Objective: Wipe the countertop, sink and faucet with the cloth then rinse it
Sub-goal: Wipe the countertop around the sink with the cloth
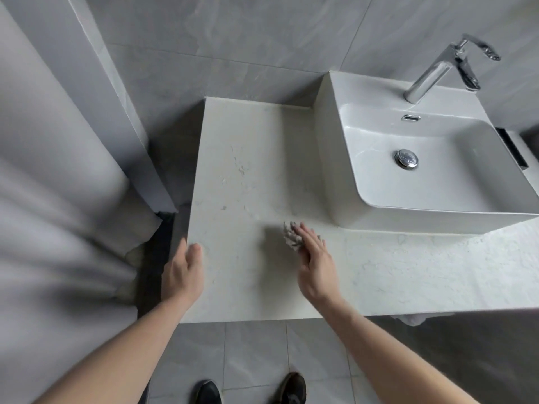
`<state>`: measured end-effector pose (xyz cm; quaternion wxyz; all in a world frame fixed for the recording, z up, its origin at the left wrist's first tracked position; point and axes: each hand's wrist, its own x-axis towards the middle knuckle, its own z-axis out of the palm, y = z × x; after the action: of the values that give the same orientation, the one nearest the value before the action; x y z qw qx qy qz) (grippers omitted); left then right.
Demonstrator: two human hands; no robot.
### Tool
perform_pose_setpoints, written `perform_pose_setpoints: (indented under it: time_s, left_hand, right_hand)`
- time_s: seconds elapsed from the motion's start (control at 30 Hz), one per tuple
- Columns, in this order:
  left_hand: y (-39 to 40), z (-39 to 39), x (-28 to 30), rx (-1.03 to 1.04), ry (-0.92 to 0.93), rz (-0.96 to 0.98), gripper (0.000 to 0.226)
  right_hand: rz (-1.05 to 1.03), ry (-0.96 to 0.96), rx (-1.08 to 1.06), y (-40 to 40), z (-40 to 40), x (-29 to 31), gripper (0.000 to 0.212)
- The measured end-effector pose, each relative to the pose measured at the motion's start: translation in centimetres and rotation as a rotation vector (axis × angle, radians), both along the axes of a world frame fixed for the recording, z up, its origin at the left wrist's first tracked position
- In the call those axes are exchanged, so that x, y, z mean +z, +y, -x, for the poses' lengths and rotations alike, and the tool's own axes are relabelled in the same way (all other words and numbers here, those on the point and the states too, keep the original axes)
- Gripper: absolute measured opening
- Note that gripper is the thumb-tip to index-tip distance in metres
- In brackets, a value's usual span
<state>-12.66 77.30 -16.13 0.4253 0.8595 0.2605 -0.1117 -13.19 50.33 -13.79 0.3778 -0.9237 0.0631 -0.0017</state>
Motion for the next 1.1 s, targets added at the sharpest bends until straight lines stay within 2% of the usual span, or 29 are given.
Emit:
perform_pose_setpoints:
  time_s: [0.1, 0.2, 0.3, 0.37, 0.43, 0.57, 0.7, 0.8, 0.87, 0.93, 1.03, 1.1]
  left_hand:
    - [0.2, -0.1, -0.5, -0.008, -0.014, -0.007, 0.064]
    - [0.2, -0.3, -0.9, -0.008, -0.022, -0.033, 0.062]
    - [0.1, -0.3, -1.0, -0.011, -0.030, -0.051, 0.058]
    - [0.1, -0.2, -0.9, -0.023, -0.037, -0.055, 0.055]
    - [0.3, -0.2, -0.7, -0.022, -0.051, -0.052, 0.051]
    - [0.2, -0.1, 0.3, -0.019, -0.005, -0.030, 0.056]
    - [-0.1, -0.2, 0.7, -0.028, -0.001, -0.023, 0.059]
    - [-0.1, -0.2, 0.7, -0.030, 0.006, -0.037, 0.059]
    - [-0.2, -0.1, 0.7, -0.014, 0.005, -0.024, 0.058]
    - [-0.3, -0.1, 0.7, 0.002, 0.004, -0.013, 0.056]
    - [-0.3, -0.2, 0.5, 0.018, 0.014, -0.006, 0.058]
    - [-0.1, -0.1, 0.0, 0.001, -0.018, -0.017, 0.060]
  right_hand:
    - [0.092, -0.099, -0.072, -2.4, -6.1, 0.8, 0.043]
    - [0.181, 0.005, -0.042, -2.3, -10.6, -0.4, 0.046]
    - [0.356, 0.096, -0.007, 0.7, -11.2, -2.7, 0.055]
    - [0.378, 0.026, 0.096, 3.1, -9.2, -3.3, 0.057]
    - [0.370, -0.029, 0.286, 5.2, -6.0, -3.3, 0.059]
    - [0.295, -0.031, 0.542, 6.3, 1.7, -2.4, 0.061]
    - [0.197, -0.045, 0.664, 5.4, 8.0, -1.9, 0.050]
    - [0.170, -0.049, 0.730, 4.2, 8.6, -1.8, 0.048]
    - [0.138, -0.068, 0.687, 3.5, 6.4, -1.3, 0.051]
    - [0.107, -0.104, 0.543, 3.0, 1.9, -0.5, 0.049]
    - [0.124, -0.145, 0.331, 2.8, -7.6, 0.5, 0.042]
    - [0.188, -0.101, 0.253, 3.1, -14.0, 0.2, 0.042]
